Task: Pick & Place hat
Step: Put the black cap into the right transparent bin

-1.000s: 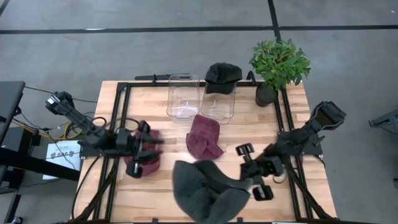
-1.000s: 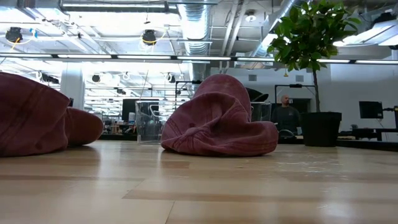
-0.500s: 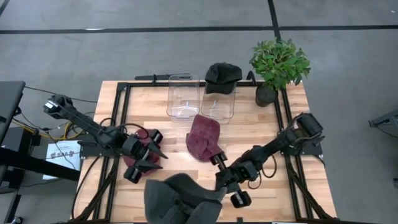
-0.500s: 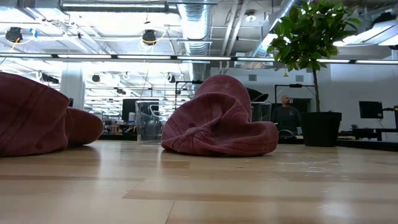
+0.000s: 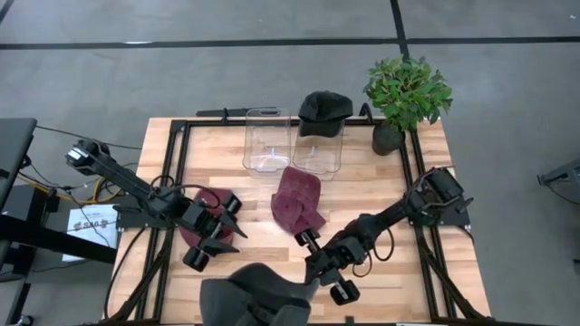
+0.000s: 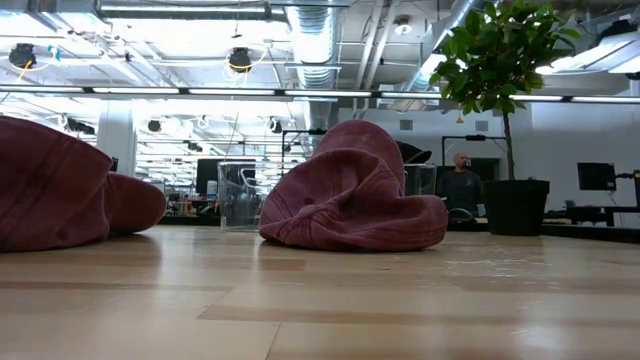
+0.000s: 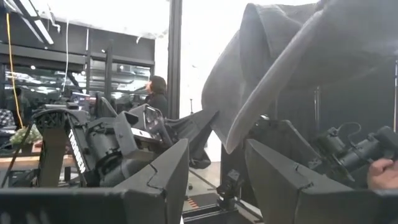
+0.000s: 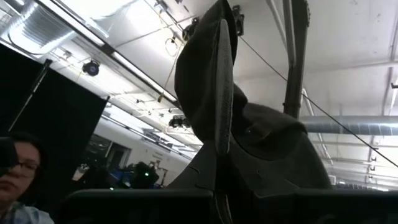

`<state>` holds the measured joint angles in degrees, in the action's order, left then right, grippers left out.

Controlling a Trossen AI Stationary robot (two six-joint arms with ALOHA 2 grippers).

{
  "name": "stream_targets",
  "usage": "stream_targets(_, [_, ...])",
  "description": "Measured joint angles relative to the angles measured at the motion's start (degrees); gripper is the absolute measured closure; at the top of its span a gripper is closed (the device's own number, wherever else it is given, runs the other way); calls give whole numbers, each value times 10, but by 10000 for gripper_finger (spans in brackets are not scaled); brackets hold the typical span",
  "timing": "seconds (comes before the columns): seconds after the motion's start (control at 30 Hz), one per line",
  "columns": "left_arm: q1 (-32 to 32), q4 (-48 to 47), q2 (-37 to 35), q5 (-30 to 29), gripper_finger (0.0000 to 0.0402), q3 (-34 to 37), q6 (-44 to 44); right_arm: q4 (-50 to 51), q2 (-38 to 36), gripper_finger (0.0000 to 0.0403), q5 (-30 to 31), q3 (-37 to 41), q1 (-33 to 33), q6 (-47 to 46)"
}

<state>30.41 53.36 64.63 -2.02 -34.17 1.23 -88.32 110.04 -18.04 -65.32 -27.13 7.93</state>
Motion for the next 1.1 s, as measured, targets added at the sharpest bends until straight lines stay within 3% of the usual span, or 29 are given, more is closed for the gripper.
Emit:
stream_targets(0.73, [5,29,7,3,246,0,16,42,-6,400,21,0,29,2])
stream_targets(0.87, [8,24,6,0,248,0,16,127,-43,400,64,0,38,36])
stream_targets(1.1, [7,13,5,-36,259,11,16,348,-157,400,190,0,13,162])
